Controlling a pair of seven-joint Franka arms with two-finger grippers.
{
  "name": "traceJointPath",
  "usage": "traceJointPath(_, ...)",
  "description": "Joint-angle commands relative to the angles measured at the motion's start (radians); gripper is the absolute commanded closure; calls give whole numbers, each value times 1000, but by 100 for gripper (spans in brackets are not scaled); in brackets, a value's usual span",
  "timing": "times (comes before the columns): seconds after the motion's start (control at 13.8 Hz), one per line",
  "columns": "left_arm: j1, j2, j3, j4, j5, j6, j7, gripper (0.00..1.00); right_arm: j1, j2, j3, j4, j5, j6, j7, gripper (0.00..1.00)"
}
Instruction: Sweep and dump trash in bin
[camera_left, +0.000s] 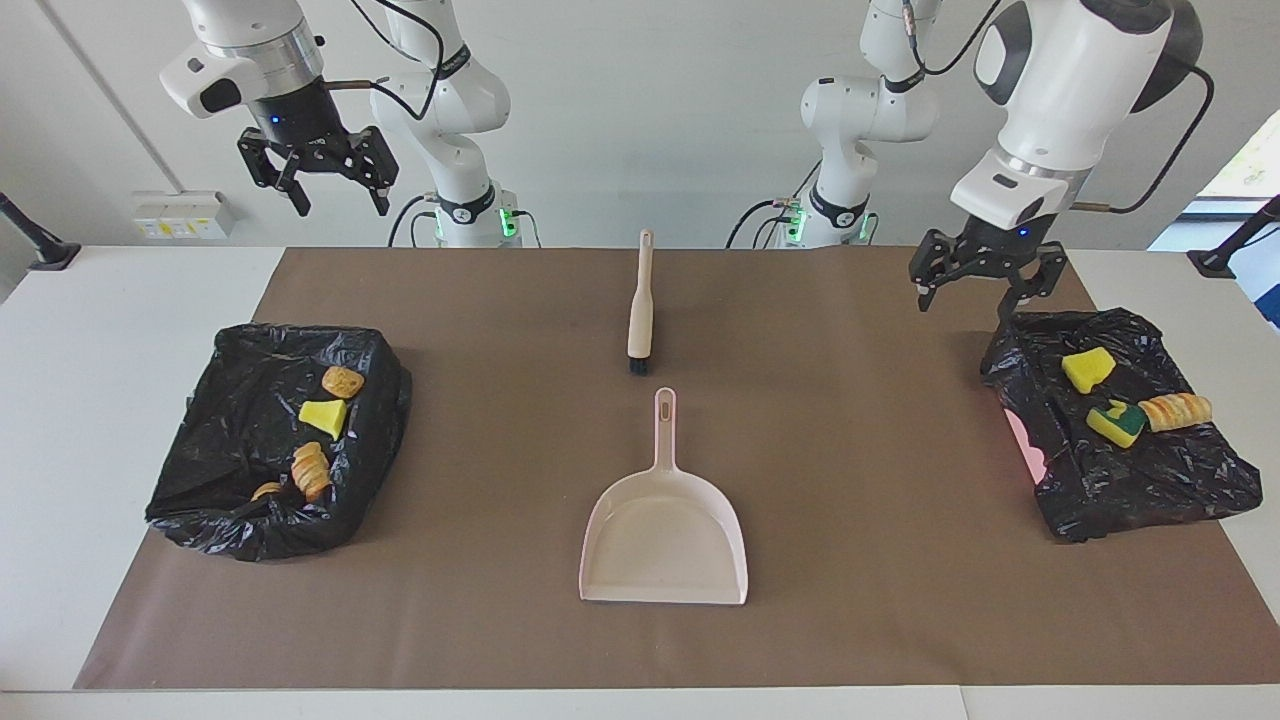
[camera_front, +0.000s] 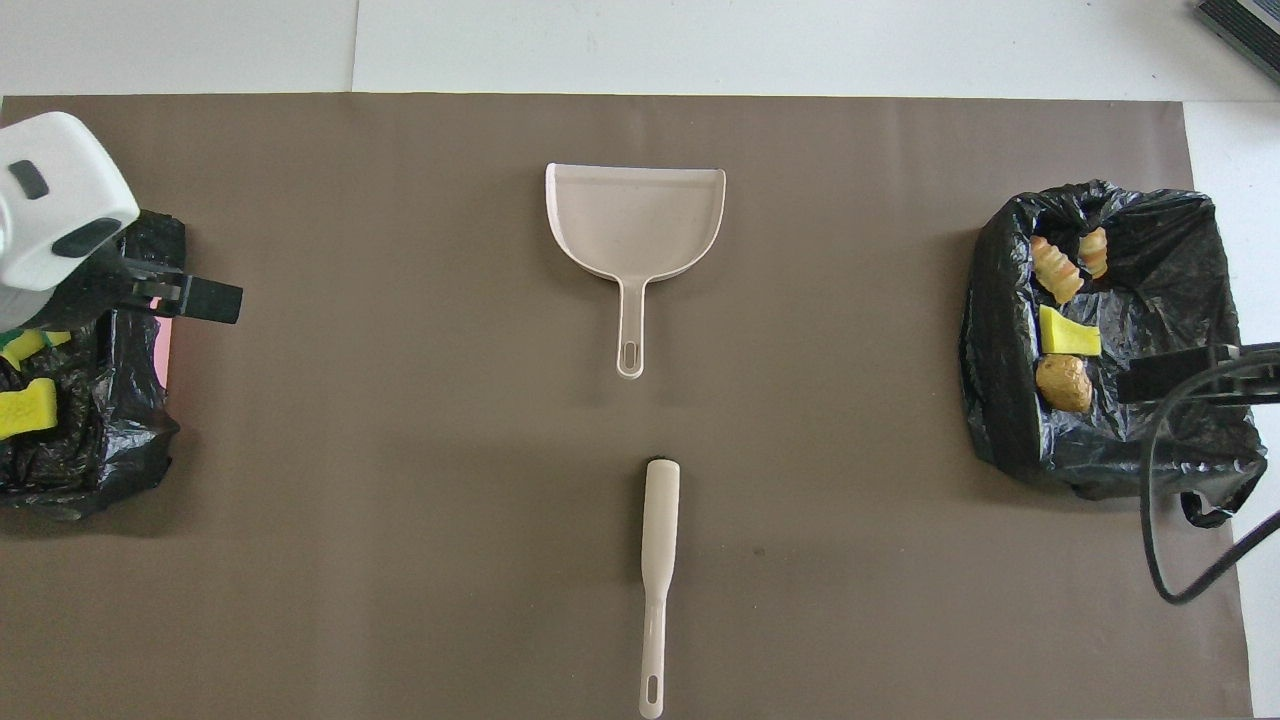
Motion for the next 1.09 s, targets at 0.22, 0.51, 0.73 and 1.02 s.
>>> traceJointPath(0.22, 98, 85, -14, 304, -55, -288, 61, 0, 10, -44, 21, -57, -6, 46, 29, 0)
traceJointPath(0.51, 111, 86, -17, 359, -51, -326, 63, 0, -2, -14, 18, -13, -7, 44, 26, 0)
traceJointPath(0.73, 111, 44, -17, 284, -51, -292, 58, 0, 0, -16, 18, -14, -20, 46, 25, 0)
traceJointPath(1.02, 109, 12, -18, 235, -51, -292, 49, 0, -2, -19, 18, -17, -21, 41, 22, 0)
